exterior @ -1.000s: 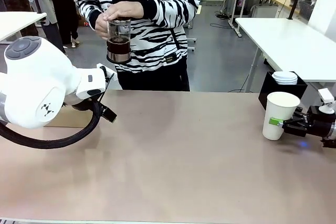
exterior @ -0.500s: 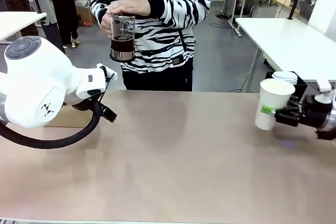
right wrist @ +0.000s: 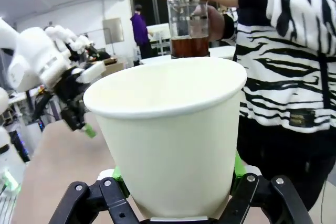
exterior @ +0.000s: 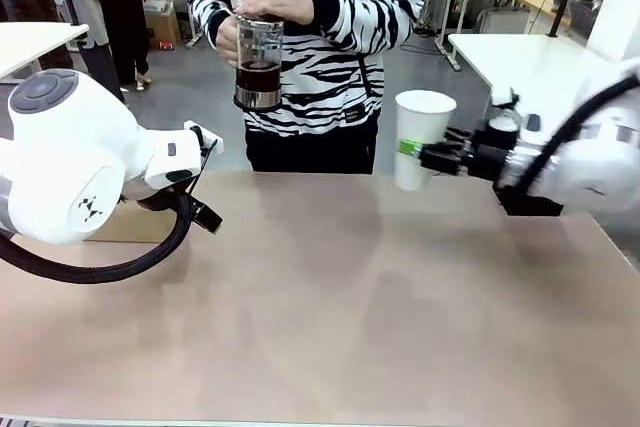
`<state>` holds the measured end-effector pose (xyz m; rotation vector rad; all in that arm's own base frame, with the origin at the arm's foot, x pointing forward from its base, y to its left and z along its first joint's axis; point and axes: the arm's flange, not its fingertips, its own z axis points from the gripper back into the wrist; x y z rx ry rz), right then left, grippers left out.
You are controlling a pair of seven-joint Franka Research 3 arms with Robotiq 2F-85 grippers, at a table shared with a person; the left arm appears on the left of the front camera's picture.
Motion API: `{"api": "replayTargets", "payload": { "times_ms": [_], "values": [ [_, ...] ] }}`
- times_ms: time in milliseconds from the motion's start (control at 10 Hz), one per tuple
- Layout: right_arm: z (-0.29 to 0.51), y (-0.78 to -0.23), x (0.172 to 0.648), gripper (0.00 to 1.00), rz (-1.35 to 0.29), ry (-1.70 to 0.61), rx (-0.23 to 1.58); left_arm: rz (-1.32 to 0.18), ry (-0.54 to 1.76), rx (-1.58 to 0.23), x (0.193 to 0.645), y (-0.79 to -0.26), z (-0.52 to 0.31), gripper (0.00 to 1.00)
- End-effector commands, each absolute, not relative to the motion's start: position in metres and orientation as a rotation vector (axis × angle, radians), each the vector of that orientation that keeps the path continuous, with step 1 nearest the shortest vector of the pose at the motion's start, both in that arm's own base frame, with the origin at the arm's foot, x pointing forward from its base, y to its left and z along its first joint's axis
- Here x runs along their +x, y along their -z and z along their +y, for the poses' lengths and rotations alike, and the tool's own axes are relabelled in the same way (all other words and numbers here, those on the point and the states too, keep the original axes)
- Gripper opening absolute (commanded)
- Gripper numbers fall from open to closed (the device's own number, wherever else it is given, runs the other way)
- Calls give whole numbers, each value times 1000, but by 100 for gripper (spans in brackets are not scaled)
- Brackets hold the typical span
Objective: Pour a drink into a cup and package it in a carrier.
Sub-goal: Pick up the 600 ml Paper Cup and place it in the middle top area of the table, then when a person places the Paper Cup Lid on the 600 ml Paper Cup , lift the 600 ml Paper Cup.
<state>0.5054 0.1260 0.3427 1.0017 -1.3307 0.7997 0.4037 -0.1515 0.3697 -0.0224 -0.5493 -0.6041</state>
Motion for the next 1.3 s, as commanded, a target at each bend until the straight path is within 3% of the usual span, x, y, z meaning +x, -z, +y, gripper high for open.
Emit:
{"api": "replayTargets", "payload": {
  "times_ms": [0,400,800,1200],
  "values": [
    [151,-325,563,81,-1318,-758,957,-551,605,-24,403,-370,-152,100],
    [185,-284,614,81,-1336,-708,928,-551,605,-24,403,-370,-152,100],
    [181,-266,610,81,-1287,-755,1004,-551,605,-24,403,-370,-152,100],
    [181,-265,614,81,-1303,-708,968,-551,605,-24,403,-370,-152,100]
  ]
}}
